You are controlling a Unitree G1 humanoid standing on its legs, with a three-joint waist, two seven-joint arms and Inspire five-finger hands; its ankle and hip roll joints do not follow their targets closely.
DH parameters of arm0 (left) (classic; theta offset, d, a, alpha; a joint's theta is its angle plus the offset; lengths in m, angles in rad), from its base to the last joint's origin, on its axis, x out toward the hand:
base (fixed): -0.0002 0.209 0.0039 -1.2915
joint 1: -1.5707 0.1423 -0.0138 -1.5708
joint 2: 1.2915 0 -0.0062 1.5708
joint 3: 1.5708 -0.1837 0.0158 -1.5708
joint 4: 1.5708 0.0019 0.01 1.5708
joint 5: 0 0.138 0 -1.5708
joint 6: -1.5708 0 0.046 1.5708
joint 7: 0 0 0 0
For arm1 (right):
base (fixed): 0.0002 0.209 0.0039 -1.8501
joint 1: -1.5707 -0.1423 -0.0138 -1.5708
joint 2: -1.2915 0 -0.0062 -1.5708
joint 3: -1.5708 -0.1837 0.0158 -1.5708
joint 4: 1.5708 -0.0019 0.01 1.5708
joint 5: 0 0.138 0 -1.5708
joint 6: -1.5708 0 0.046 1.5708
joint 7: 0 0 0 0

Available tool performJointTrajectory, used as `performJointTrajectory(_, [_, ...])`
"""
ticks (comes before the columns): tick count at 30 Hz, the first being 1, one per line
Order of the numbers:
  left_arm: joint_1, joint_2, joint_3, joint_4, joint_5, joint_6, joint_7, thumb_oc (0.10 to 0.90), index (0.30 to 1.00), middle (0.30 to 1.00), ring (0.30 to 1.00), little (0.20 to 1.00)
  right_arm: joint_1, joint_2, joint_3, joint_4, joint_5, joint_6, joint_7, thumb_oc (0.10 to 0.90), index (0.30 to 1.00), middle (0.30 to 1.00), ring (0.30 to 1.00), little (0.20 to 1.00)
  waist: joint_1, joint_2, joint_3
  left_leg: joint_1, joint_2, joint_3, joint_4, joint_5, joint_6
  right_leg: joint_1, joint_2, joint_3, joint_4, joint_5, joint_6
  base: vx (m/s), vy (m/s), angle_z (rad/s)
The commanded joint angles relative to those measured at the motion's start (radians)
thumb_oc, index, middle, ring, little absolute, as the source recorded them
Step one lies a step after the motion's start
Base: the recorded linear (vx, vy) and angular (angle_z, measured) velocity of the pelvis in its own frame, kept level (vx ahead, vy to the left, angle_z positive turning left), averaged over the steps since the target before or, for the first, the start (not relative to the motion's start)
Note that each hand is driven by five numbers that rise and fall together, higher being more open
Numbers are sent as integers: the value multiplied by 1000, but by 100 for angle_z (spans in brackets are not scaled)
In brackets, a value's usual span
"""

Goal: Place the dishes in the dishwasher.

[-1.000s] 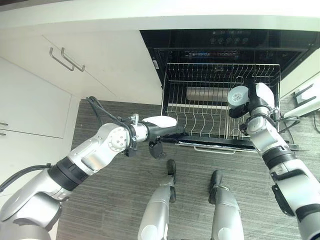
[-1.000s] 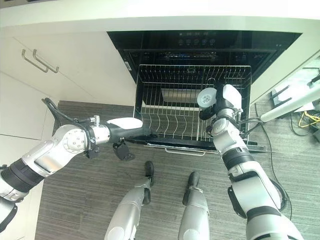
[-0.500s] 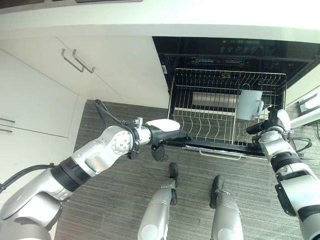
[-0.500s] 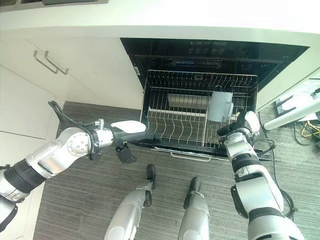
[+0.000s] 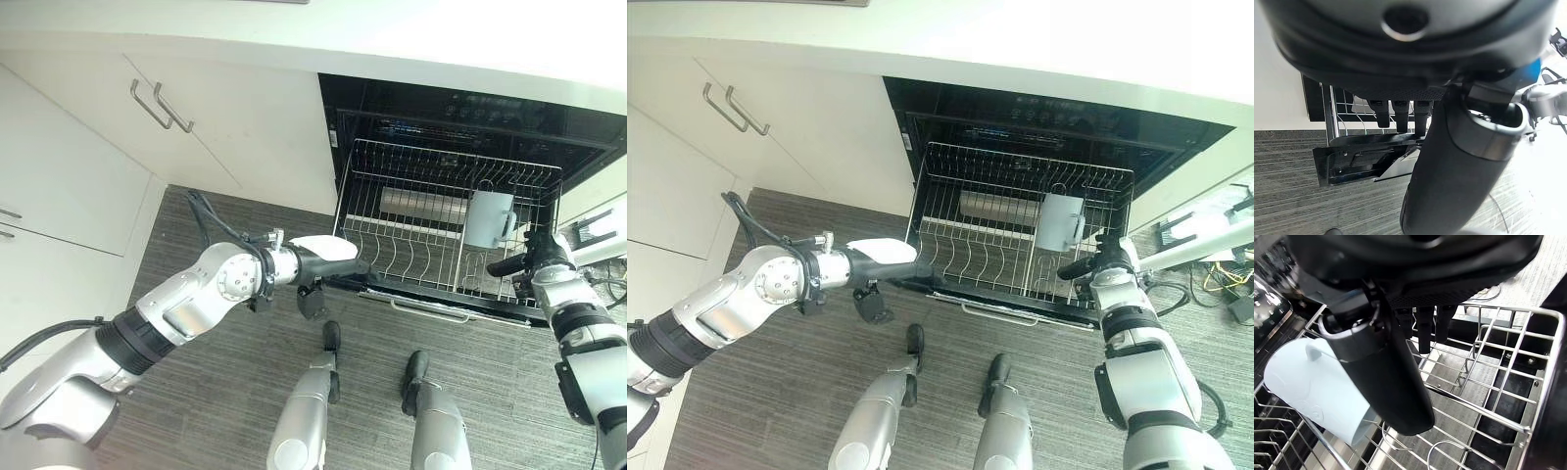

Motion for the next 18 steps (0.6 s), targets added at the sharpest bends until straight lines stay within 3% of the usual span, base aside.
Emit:
performJointTrajectory(1, [37,-2,101,-55,66,-6,51,800,900,900,900,900,204,-31,-52,-93,72,18,-118,800,900,900,900,900,-73,39,59,21,14,103,112,-227,-14,4,56,25,-39,-14,38,-7,108,-19])
performJointTrajectory(2, [68,-6,121,-47,82,-9,69,800,900,900,900,900,252,-30,-77,-183,62,16,-139,800,900,900,900,900,-87,32,59,29,16,109,112,-230,-13,8,58,31,-39,-17,38,14,111,-24])
performJointTrajectory(3, [150,-8,185,-43,111,-26,86,800,900,900,900,900,364,-46,-154,-399,15,53,-148,800,900,900,900,900,-118,12,59,61,27,127,112,-241,-13,29,61,40,-39,-24,38,17,101,-28])
performJointTrajectory(9, [309,-23,302,-34,166,-65,108,800,900,900,900,900,528,-79,-315,-714,-69,137,-184,800,900,900,900,900,-160,-38,12,132,51,166,112,-267,-12,80,65,50,-39,-39,41,32,29,-21])
performJointTrajectory(13, [385,-50,340,-20,185,-73,140,800,900,900,900,900,587,-77,-369,-814,-91,132,-188,800,900,900,900,900,-173,-60,-39,177,59,177,112,-278,-10,119,71,60,-39,-49,39,71,24,-26])
performJointTrajectory(14, [404,-59,347,-14,187,-69,147,800,900,900,900,900,601,-74,-378,-838,-95,119,-192,800,900,900,900,900,-175,-65,-57,190,60,179,112,-282,-10,130,73,64,-39,-52,39,187,55,-40])
performJointTrajectory(18, [517,-160,351,44,120,-29,337,800,900,900,900,900,641,-26,-385,-992,-6,-87,-205,800,900,900,900,900,-172,-76,-181,272,63,183,112,-318,-2,207,82,82,-39,-90,33,219,58,-37])
